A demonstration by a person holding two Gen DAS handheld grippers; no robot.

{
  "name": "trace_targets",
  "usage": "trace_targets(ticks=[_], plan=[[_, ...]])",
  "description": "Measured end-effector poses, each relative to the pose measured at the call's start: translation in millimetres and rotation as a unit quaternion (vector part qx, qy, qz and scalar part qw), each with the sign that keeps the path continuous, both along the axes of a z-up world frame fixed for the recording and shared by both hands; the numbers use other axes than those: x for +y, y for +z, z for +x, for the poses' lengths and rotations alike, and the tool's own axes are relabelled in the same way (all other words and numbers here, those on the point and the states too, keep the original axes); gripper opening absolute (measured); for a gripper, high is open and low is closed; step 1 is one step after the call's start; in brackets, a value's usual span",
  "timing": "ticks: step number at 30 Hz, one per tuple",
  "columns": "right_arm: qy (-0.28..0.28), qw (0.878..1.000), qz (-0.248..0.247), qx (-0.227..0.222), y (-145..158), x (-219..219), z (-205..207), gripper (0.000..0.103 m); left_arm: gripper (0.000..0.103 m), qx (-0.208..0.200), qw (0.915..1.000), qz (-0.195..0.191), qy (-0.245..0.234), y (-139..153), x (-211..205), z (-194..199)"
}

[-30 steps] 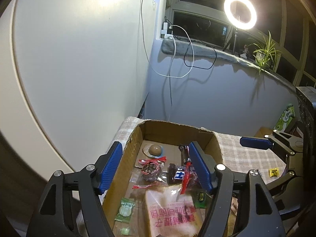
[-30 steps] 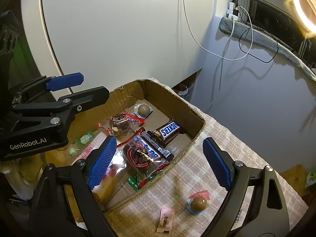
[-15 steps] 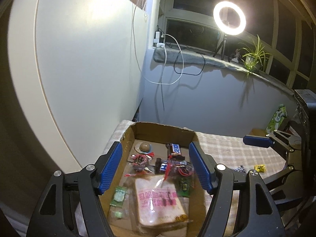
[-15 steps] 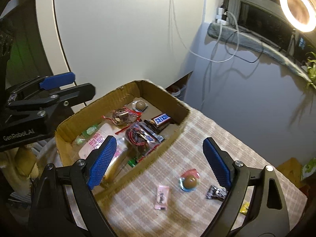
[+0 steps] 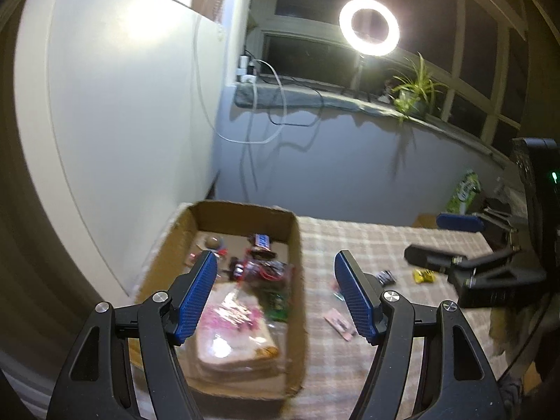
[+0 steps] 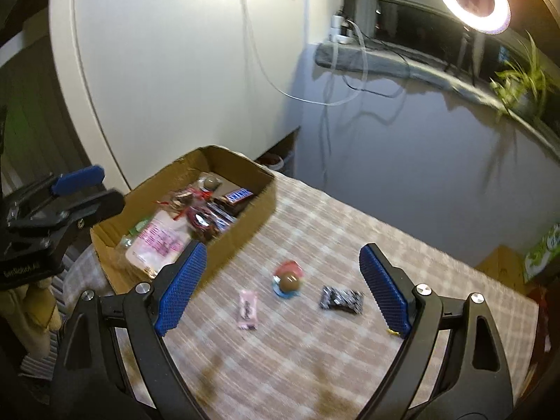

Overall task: Organize snacks
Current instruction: 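Move both open tools back over the remaining snacks on the table, then grasp the pink candy with the left tool while the right tool grasps the yellow candy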

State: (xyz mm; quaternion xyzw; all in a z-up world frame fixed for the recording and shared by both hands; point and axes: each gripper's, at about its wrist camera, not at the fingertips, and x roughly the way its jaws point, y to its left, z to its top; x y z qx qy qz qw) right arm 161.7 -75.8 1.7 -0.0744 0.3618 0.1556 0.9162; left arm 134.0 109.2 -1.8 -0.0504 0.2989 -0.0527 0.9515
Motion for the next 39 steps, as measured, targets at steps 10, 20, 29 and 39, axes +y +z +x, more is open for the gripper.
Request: trace_targets(ticks=[10, 20, 29, 39], plan=[[-0.060, 0.998, 0.012, 0.029, -17.1, -78.2, -13.2, 0.091, 0.067, 0.031, 0.9989, -0.023, -0.028, -23.7, -37.0, -12.5], [-0.068, 0.996, 0.016, 0.059, -52.6, -137.2, -7.4, 0.088, 0.040, 0.094, 0.9940, -0.037, -0.044, -66.8, -81.1, -9.1], [-0.008, 0.996, 0.011, 0.083, -91.3, -157.4, 19.8, 0.073, 0.036, 0.141, 0.9896, 0.001, -0.028, -95.6, -104.3, 19.8], [0.062, 0.993, -0.019, 0.098, -117.2, -152.3, 42.0, 0.067, 0.035, 0.173, 0.9848, 0.017, 0.002, -117.8, -109.8, 39.3]])
